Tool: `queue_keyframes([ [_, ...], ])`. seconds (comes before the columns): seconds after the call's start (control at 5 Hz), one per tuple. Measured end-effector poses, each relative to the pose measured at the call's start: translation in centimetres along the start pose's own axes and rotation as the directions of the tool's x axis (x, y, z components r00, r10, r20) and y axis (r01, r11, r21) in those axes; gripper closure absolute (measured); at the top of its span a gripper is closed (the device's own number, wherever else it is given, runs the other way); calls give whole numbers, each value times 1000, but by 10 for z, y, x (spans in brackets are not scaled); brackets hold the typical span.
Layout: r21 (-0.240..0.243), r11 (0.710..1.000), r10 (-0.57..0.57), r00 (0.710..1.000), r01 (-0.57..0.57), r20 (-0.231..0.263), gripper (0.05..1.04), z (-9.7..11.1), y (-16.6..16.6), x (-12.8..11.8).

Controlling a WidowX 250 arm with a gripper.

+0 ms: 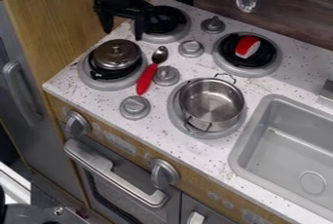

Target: I take the lid of the pot and cover it

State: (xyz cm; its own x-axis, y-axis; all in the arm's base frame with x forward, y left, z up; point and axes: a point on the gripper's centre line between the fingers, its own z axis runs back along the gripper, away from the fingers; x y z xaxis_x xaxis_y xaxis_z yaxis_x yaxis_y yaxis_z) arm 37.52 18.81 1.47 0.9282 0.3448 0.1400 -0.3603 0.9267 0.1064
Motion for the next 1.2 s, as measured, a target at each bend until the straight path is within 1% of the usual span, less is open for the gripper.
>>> queue_keyframes([
  [0.2, 3, 999, 38, 999, -38, -27, 85, -14, 14, 1],
  [0.4, -2, 997, 75, 995, -76, -67, 85, -32, 26, -3],
  [0.6, -7, 996, 84, 993, -84, -89, 85, -47, 26, 0],
  [0.8, -13, 996, 91, 993, -92, -80, 85, -52, 26, 10],
  [1.0, -17, 996, 89, 994, -90, -70, 137, -55, 21, 18],
  [1.2, -3, 996, 88, 994, -89, -64, 399, -56, 18, 23],
])
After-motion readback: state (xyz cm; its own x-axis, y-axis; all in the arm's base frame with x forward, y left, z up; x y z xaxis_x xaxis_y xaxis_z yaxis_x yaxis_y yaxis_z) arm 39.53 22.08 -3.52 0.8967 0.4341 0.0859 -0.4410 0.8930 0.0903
